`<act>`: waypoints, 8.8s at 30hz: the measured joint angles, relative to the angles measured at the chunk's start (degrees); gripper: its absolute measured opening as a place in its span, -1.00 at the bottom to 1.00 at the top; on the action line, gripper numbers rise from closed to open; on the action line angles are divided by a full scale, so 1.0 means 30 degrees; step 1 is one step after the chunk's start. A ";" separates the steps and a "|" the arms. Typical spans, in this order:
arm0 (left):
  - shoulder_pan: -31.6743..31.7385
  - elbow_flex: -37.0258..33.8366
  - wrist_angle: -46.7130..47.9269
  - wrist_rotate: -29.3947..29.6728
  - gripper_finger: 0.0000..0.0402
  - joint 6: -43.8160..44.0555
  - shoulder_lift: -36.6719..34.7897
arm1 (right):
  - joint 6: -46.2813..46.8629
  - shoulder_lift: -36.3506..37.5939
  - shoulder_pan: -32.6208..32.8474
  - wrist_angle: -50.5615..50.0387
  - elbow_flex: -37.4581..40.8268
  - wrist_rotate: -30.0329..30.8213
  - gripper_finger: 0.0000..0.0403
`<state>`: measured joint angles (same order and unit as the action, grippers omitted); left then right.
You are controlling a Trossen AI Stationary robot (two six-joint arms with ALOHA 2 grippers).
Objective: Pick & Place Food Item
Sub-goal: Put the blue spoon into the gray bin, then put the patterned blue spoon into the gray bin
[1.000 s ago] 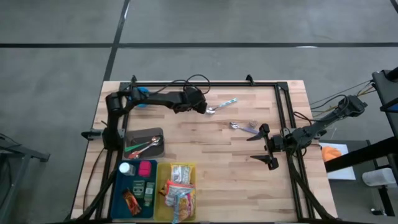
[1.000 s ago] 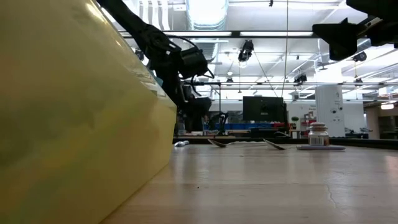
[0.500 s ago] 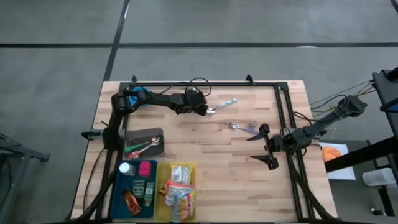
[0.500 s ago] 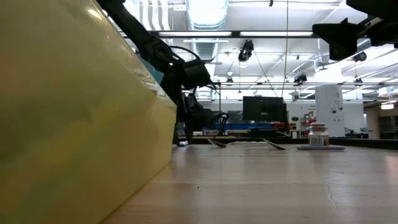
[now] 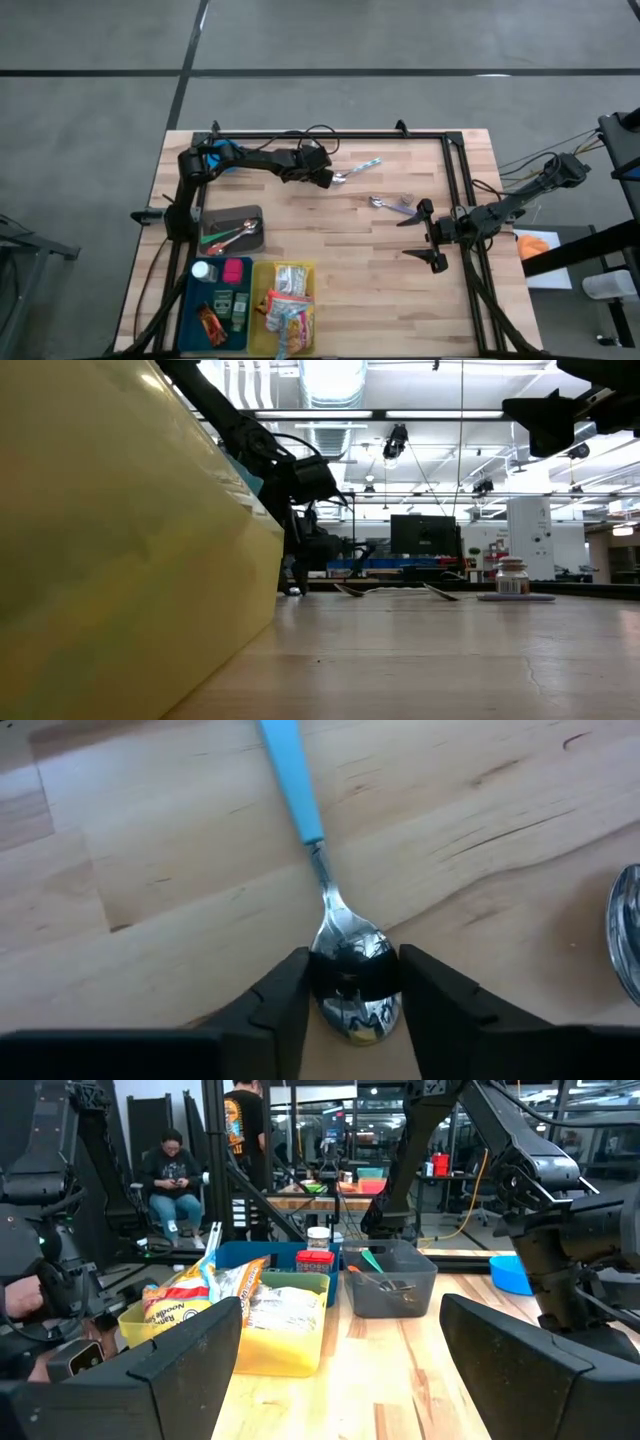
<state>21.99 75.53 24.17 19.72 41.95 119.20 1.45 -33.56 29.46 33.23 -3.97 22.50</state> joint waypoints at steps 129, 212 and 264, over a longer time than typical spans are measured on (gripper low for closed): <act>-0.3656 -0.0335 0.7130 -0.2641 -0.96 0.1144 -0.1508 | 0.0000 0.0000 -0.0002 -0.0006 0.0000 0.0000 0.68; -1.4927 -0.8575 1.4236 -0.3955 -0.77 0.9033 -1.2916 | 0.0000 0.0000 -0.0001 -0.0002 0.0002 0.0000 0.68; -0.5956 -0.9023 -0.8571 0.1385 -0.09 0.9027 -1.1806 | 0.0000 0.0007 -0.0002 -0.0006 0.0007 0.0000 0.68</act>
<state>4.13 48.46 -1.54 23.88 69.04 83.78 1.45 -33.54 29.45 33.21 -3.95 22.50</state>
